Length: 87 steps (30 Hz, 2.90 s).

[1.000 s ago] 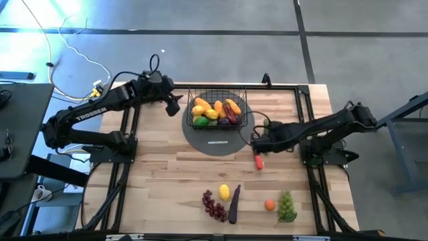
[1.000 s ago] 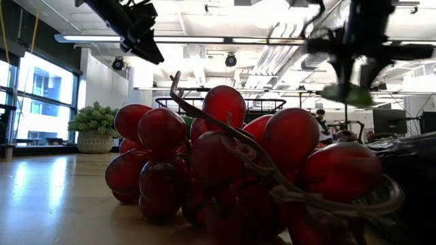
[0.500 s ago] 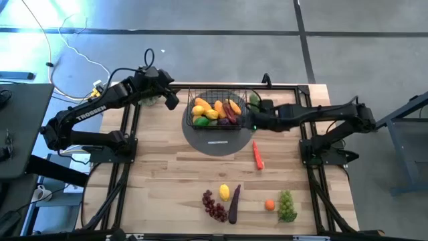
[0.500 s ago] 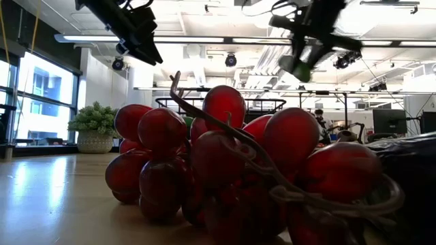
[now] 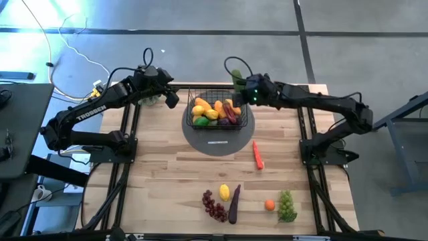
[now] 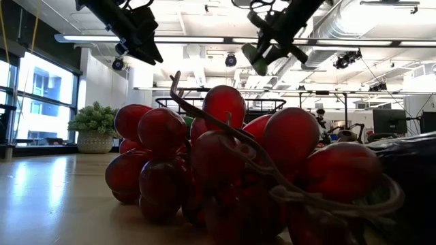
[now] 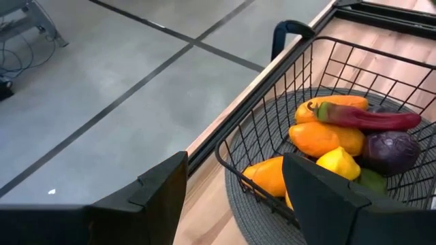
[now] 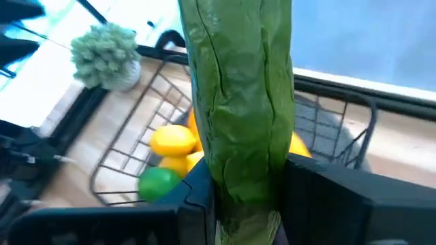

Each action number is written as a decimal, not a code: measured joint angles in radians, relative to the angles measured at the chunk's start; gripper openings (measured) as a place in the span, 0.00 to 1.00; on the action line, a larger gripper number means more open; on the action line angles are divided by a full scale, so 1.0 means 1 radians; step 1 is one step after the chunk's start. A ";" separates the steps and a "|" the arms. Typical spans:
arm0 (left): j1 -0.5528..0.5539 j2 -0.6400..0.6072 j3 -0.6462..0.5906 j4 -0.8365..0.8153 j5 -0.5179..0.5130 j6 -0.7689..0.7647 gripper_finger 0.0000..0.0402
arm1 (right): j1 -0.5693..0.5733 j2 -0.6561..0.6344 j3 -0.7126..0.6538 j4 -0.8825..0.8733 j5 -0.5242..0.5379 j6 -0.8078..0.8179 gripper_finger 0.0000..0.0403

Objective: Build produce basket
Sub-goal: Put the green cucumber into the black wire basket, then put the green grapes into the black wire basket

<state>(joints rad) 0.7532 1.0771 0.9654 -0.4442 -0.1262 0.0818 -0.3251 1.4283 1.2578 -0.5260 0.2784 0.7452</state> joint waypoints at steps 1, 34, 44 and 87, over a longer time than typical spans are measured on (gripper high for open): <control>0.000 0.000 0.000 0.000 0.000 0.000 0.57 | -0.010 0.006 -0.001 -0.002 0.000 -0.017 0.20; 0.000 0.039 0.000 0.000 -0.012 0.045 0.57 | -0.015 0.286 -0.004 -0.017 -0.101 0.040 0.44; 0.000 0.038 0.000 0.000 -0.013 0.042 0.57 | -0.051 0.283 0.036 -0.032 -0.160 0.062 0.55; -0.121 0.037 0.000 -0.169 0.351 -0.149 0.57 | 0.334 0.281 0.217 -0.238 -0.142 0.326 0.56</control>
<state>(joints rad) 0.6325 1.1137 0.9655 -0.6136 0.2244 -0.0671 0.0086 1.7096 1.4750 -0.7643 0.1361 1.0711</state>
